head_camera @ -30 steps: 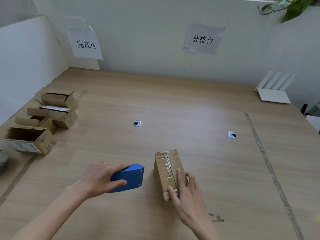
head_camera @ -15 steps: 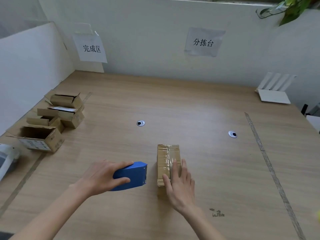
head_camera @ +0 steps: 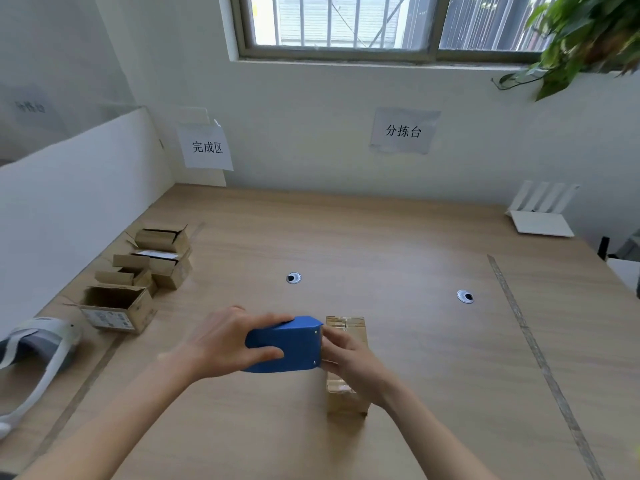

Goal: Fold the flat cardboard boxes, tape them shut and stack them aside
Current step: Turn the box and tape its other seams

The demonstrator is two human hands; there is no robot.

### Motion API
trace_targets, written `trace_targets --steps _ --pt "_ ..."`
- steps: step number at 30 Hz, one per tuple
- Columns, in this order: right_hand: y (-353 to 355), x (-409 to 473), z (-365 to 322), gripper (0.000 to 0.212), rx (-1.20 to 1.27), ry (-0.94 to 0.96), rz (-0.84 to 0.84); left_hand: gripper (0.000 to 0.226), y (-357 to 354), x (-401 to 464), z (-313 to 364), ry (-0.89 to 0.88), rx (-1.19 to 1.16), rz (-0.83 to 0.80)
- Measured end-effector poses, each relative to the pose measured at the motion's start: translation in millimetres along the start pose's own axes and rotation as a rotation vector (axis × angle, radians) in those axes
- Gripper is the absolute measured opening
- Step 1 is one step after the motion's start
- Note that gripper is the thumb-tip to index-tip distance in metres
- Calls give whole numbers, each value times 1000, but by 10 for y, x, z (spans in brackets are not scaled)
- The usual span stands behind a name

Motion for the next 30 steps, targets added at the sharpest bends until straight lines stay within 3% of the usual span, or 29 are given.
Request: trace_targets --steps 6,11,21,25,30 --pt "146 -41 -108 35 -1 4 121 59 163 5 114 -10 -3 9" --pt "164 -127 -134 24 -25 51 110 59 167 21 227 -14 -14 -18" --pt "790 -363 53 11 -150 38 529 54 -77 -27 75 16 -136 -94" --pt "963 -567 292 11 -221 -23 487 55 -309 -63 45 41 -90 -139" --pt "1063 -712 732 5 -203 -120 592 55 -737 -112 54 43 -56 -176"
Point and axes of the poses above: each hand's wrist, its own x-axis towards the middle knuckle, its own y-axis out of the back of the hand, z = x × y, the point moved 4 cm from there along x, towards the middle knuckle
